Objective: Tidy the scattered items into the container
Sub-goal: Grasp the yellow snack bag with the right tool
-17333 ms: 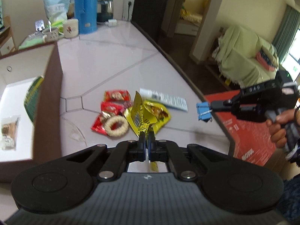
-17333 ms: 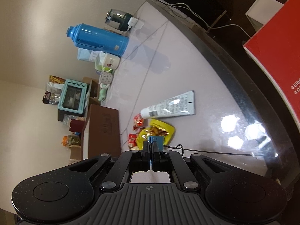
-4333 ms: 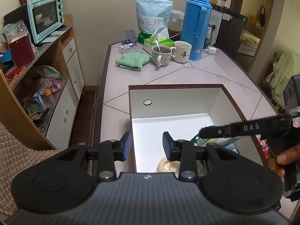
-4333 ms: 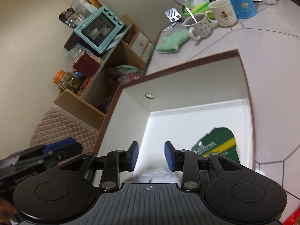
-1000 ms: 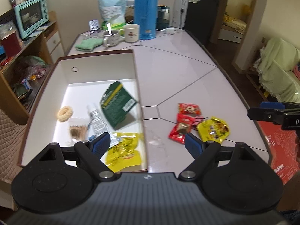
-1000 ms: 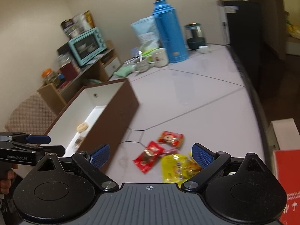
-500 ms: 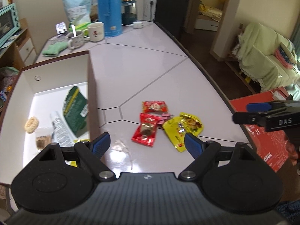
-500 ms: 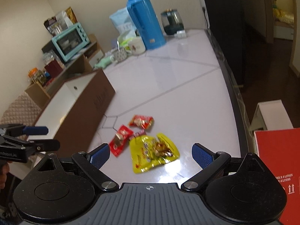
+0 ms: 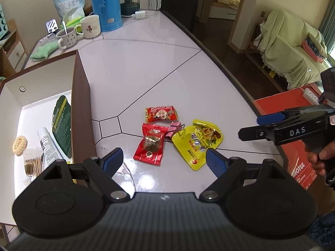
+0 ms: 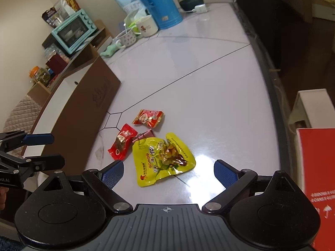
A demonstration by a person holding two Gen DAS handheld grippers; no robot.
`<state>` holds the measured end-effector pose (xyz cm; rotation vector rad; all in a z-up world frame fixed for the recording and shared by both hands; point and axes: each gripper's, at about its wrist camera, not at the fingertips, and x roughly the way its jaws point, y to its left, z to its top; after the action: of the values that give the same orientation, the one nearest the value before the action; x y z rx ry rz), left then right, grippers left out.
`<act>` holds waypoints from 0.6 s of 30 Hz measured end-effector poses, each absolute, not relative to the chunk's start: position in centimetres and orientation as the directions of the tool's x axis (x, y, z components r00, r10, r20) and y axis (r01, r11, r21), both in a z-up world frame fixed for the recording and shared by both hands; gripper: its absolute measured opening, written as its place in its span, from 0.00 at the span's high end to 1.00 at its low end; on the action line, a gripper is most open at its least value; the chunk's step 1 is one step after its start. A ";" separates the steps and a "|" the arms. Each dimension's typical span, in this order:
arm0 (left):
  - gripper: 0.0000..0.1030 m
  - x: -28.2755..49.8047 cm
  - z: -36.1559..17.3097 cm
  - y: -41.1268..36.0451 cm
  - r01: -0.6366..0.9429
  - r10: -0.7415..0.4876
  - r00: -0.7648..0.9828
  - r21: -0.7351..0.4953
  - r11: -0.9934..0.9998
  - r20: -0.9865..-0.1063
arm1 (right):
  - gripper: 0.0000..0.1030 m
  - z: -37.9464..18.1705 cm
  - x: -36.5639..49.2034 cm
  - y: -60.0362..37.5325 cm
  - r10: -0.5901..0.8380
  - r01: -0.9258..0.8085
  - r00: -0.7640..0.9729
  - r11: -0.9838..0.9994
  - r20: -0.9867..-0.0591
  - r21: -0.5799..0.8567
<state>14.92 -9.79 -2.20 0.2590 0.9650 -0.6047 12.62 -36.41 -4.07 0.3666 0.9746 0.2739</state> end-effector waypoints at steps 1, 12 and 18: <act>0.19 15.1 -2.4 -9.8 0.587 -0.363 0.417 -0.057 0.807 -0.833 | 0.07 -4.5 13.1 -36.3 0.393 -0.072 0.526 0.904 -0.754 0.422; 0.19 16.6 -3.9 -10.4 0.586 -0.350 0.371 -0.075 0.807 -0.860 | 0.07 -8.6 17.8 -33.3 0.383 -0.245 0.460 0.922 -0.802 0.299; 0.19 17.1 -4.3 -10.4 0.579 -0.343 0.362 -0.079 0.811 -0.866 | 0.35 -10.2 18.1 -31.5 0.340 -0.334 0.443 0.921 -0.830 0.200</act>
<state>17.11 -10.45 -4.33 0.2569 1.0425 -0.6021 18.10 -31.50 -10.18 0.0067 1.0306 0.4181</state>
